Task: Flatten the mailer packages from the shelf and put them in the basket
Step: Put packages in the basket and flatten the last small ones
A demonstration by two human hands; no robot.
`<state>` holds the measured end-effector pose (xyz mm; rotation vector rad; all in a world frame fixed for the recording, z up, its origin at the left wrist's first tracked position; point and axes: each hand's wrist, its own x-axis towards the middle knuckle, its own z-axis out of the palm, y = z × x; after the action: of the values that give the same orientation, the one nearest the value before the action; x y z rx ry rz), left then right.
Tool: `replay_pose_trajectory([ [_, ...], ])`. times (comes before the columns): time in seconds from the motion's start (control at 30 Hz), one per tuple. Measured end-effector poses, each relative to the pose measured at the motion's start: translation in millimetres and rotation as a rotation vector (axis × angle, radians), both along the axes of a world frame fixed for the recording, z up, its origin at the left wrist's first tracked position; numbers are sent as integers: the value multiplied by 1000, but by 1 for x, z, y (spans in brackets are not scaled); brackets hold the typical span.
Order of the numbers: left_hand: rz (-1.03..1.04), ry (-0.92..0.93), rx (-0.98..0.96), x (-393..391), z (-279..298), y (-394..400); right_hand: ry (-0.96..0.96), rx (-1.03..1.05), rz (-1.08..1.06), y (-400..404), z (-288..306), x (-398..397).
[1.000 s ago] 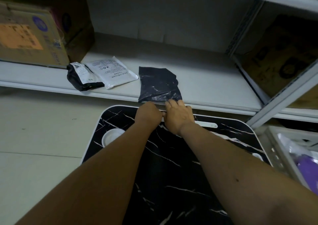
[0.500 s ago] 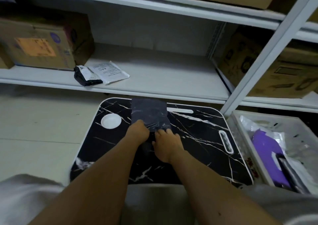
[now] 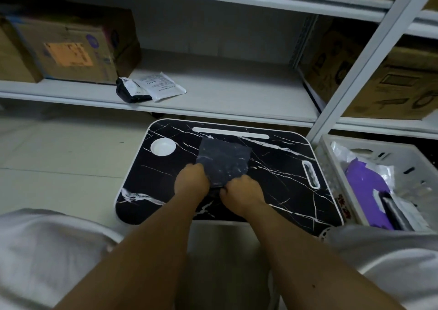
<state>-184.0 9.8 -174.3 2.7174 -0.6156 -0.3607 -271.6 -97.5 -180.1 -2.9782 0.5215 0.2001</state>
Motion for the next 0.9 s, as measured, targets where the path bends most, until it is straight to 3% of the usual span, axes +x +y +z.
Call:
replay_pose_trajectory([
  [0.1,-51,-266,1,1,-9,1,-187,-52,-96,-3,-3,4],
  [0.17,-186,-324,77,3,-20,1,-235,4,-87,-2,-11,6],
  [0.37,-374,-260,259,4,-59,6,-9,21,84,6,-53,8],
  [0.57,-423,-253,262,7,-70,10,-17,-8,106,-2,-70,5],
  [0.9,-390,-198,169,10,-58,3,-46,118,43,0,-58,14],
])
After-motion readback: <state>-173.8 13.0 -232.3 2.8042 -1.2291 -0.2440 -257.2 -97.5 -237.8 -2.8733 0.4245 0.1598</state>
